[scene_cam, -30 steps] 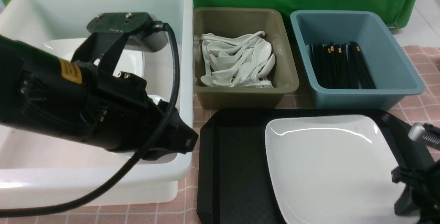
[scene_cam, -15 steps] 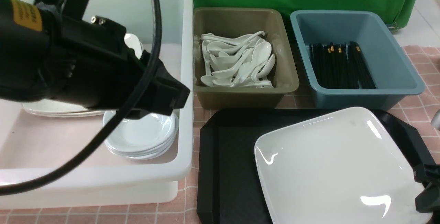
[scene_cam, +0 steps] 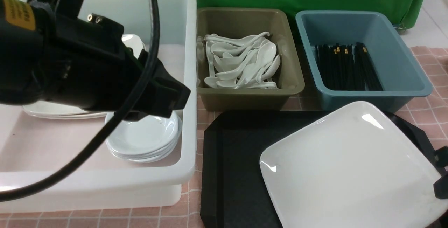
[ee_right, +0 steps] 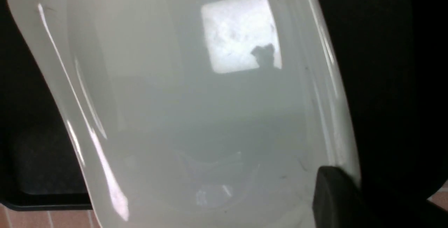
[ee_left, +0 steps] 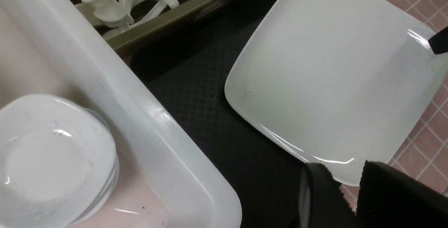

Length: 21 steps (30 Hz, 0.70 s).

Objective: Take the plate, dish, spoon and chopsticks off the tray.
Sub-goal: Use the right arm to grab a plate from the dinner plate

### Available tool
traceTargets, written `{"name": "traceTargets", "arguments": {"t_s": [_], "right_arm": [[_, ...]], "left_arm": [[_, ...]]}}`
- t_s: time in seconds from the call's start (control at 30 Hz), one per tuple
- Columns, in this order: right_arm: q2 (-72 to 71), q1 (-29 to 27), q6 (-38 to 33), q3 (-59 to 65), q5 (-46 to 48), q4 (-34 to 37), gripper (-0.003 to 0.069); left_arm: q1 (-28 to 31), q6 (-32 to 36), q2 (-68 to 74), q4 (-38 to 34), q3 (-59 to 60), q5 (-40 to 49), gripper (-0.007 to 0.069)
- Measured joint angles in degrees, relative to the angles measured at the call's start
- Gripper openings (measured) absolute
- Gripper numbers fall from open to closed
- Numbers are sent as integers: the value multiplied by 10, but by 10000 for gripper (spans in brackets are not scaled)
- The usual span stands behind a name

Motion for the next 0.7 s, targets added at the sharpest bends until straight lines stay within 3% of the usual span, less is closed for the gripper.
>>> {"name": "traceTargets", "arguments": {"t_s": [0.47,0.7], "right_arm": [[1,-9,8,-103,87,-4,91],[1,-87,-33,-137,123,49,91]], "left_arm": [[0,-30,0,78,0,40,20],[0,-40,0,122,0,45,18]]}}
